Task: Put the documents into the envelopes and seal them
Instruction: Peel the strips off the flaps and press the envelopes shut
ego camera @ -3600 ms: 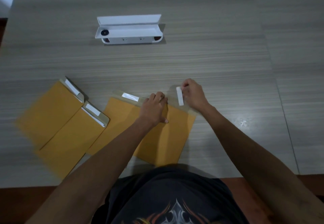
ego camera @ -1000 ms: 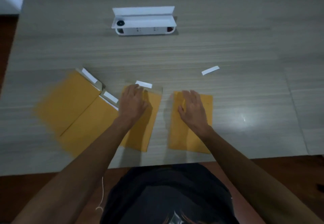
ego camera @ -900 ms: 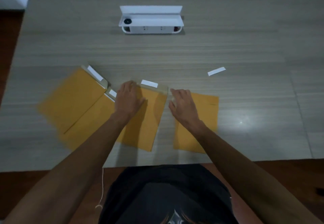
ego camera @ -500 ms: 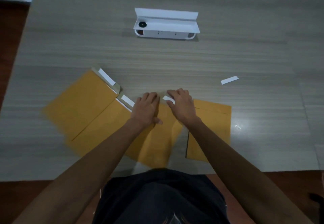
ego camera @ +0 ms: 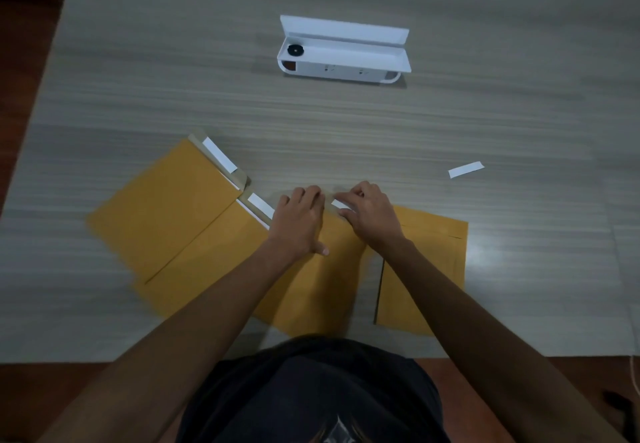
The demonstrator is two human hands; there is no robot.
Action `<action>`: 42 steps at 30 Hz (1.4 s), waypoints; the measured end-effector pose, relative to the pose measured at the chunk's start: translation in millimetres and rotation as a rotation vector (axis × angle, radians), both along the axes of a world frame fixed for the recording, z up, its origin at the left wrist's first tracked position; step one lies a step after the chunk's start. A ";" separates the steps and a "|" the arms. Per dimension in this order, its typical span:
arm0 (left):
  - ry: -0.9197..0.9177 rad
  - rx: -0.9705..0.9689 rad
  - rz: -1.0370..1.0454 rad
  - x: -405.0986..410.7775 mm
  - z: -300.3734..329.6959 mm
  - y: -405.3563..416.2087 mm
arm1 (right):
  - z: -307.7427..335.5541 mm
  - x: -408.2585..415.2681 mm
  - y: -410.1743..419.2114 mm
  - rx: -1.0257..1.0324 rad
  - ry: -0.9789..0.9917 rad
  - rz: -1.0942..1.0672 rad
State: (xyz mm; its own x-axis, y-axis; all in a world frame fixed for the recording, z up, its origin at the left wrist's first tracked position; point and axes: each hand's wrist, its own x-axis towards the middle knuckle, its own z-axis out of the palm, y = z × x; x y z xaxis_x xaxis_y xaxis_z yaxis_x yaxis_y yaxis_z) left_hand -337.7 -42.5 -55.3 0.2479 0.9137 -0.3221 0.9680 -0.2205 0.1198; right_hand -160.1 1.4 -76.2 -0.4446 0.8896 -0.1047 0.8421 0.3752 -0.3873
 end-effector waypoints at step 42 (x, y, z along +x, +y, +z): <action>-0.193 0.044 -0.313 -45.6 -9.2 -4.6 | 1.5 -50.0 -94.1 0.059 -0.164 -0.259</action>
State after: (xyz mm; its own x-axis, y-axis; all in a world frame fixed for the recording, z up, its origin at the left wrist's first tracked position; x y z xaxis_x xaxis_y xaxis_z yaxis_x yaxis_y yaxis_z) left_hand -383.3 -47.1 -64.5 0.5702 0.7957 -0.2042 0.8132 -0.5116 0.2775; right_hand -210.2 -92.7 -74.6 -0.1838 0.9777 -0.1011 0.9620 0.1578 -0.2228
